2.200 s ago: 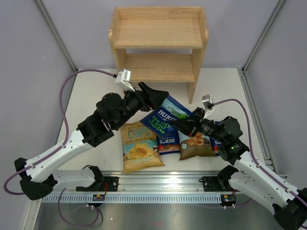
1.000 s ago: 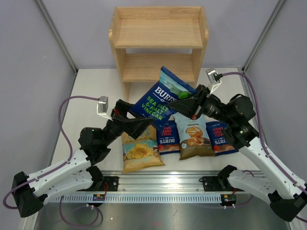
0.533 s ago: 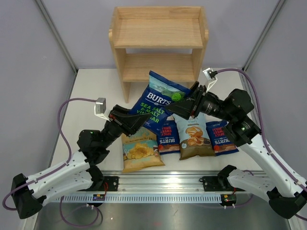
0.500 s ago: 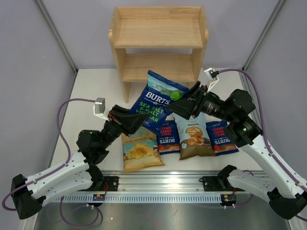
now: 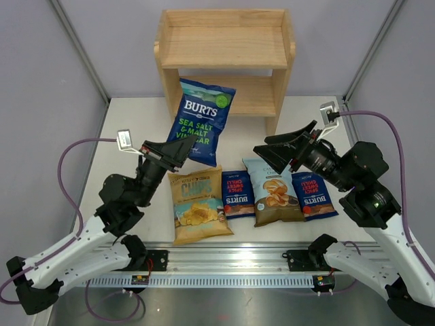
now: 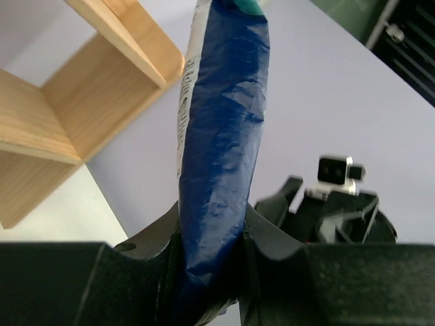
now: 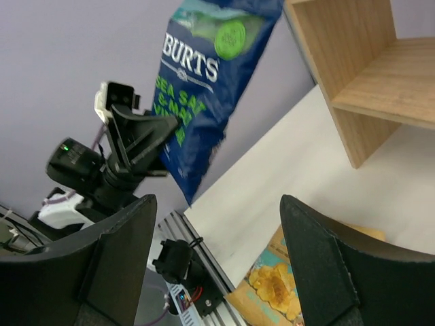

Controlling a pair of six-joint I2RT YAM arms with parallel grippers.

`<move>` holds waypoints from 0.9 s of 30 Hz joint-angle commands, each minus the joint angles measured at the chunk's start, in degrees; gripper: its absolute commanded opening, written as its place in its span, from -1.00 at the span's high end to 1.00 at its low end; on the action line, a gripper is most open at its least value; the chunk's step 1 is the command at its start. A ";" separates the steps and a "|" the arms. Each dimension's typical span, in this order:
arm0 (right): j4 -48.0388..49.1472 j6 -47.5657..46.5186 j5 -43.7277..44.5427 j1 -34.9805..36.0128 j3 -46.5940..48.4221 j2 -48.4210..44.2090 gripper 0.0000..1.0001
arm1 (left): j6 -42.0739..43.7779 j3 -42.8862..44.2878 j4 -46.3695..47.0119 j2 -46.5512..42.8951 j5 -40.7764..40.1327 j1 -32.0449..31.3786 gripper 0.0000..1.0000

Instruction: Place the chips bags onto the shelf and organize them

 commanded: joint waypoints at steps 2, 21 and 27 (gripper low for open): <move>-3.81 -2.39 3.87 0.18 1.89 -1.15 -0.62 | -2.89 10.25 -9.46 3.06 -10.52 2.91 0.86; -8.65 -4.59 6.86 0.18 1.80 -5.55 -0.63 | -12.65 59.91 -38.47 38.48 10.74 28.41 0.98; -9.70 -5.12 7.21 0.18 1.71 -6.08 -0.63 | -13.00 73.70 -44.81 51.04 12.23 30.35 0.98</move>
